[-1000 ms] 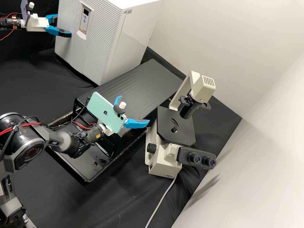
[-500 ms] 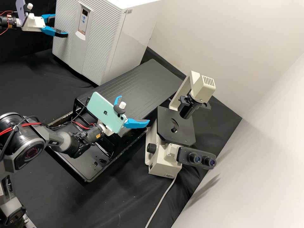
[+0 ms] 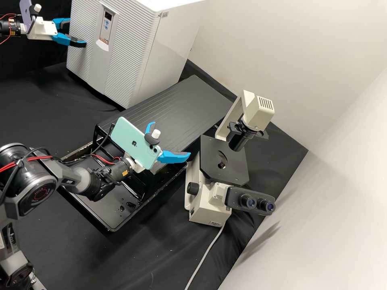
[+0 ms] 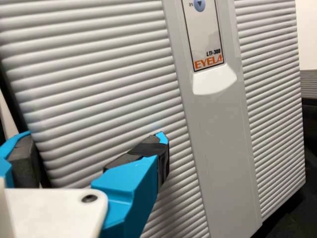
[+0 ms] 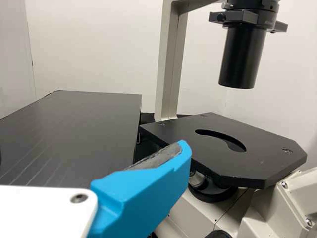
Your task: Open the incubator door
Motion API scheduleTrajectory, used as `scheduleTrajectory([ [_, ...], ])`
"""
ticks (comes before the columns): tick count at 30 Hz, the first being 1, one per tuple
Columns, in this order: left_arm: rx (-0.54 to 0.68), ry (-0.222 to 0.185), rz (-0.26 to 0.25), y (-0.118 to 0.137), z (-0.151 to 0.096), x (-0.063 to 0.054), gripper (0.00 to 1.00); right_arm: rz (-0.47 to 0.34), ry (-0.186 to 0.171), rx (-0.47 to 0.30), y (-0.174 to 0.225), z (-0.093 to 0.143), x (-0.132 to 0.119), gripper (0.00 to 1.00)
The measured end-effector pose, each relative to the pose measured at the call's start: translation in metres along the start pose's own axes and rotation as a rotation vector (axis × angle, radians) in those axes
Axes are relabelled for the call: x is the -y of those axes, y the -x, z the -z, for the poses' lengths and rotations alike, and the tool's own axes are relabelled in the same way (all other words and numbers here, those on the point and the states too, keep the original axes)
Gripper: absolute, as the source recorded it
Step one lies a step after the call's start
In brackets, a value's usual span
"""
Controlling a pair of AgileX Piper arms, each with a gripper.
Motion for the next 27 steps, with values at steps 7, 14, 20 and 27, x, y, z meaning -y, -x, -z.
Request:
scheduleTrajectory([
  [7, -0.018, -0.036, 0.041, 0.019, -0.021, -0.006, 0.00, 0.000, 0.000, 0.000, 0.000, 0.000, 0.000, 1.00],
  [14, -0.036, -0.072, 0.060, 0.031, -0.034, -0.009, 0.00, 0.000, 0.000, 0.000, 0.000, 0.000, 0.000, 1.00],
  [20, -0.044, -0.075, 0.061, 0.034, -0.036, -0.008, 0.00, 0.000, 0.000, 0.000, 0.000, 0.000, 0.000, 1.00],
  [27, -0.049, -0.071, 0.057, 0.034, -0.037, -0.007, 0.00, 0.000, 0.000, 0.000, 0.000, 0.000, 0.000, 1.00],
])
